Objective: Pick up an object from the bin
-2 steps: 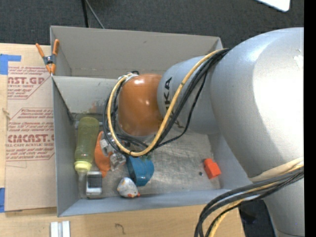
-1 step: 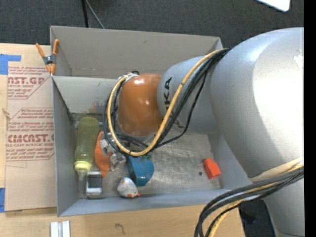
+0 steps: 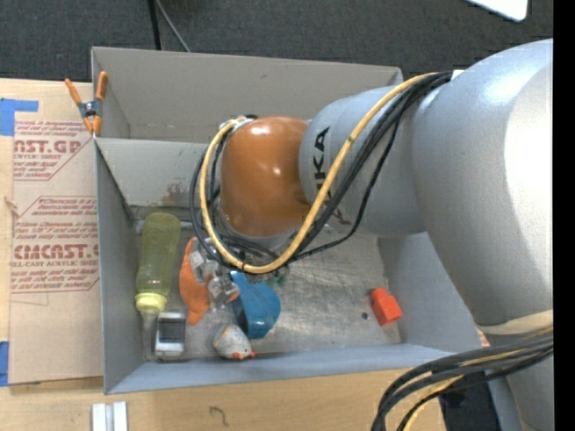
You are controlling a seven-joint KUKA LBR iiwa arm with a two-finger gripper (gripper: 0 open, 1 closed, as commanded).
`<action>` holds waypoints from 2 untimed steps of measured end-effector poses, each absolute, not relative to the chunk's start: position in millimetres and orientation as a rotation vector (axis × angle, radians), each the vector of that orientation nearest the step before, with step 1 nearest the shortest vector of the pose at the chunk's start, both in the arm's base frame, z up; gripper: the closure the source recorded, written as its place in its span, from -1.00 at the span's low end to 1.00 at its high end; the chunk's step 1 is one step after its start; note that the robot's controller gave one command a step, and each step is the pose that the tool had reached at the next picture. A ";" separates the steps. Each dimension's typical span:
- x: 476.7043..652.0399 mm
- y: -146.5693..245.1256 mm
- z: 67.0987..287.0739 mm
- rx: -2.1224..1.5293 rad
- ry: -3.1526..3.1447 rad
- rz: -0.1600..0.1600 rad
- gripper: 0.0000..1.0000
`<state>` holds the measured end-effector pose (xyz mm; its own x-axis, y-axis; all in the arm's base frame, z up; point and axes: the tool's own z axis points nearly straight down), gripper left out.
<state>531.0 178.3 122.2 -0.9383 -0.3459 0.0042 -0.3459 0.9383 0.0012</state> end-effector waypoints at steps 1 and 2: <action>529.3 182.5 176.9 0.518 -3.098 -0.001 1.00; 532.6 183.9 197.6 0.512 -3.110 -0.003 1.00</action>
Offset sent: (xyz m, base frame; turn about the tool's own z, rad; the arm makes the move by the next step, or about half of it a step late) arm 0.0026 0.0051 0.0199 0.0320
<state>532.6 183.9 197.6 -0.9471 -0.3206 -0.0106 -0.3206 0.9472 0.0005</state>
